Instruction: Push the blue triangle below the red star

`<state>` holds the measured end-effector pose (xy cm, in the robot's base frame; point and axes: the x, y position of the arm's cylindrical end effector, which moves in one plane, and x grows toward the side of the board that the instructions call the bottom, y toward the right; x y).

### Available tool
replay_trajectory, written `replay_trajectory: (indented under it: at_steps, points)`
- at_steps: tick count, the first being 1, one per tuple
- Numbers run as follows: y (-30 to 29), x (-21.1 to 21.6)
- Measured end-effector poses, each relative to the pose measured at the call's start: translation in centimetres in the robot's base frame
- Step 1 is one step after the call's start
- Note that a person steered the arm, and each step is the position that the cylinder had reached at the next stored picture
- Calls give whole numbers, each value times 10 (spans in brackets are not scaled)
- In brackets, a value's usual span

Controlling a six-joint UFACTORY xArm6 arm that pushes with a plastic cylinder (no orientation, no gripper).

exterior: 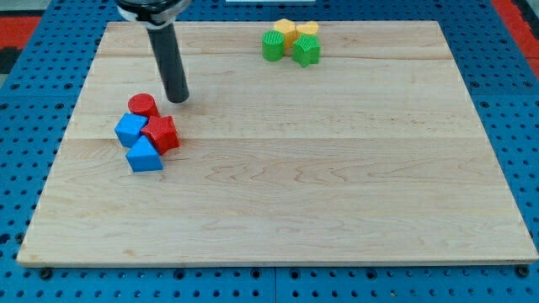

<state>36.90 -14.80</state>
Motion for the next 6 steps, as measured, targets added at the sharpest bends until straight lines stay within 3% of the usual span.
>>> replay_trajectory:
  at_steps: [2,5,6]
  points:
    - [-66,106]
    - [-32,104]
    - [-31,135]
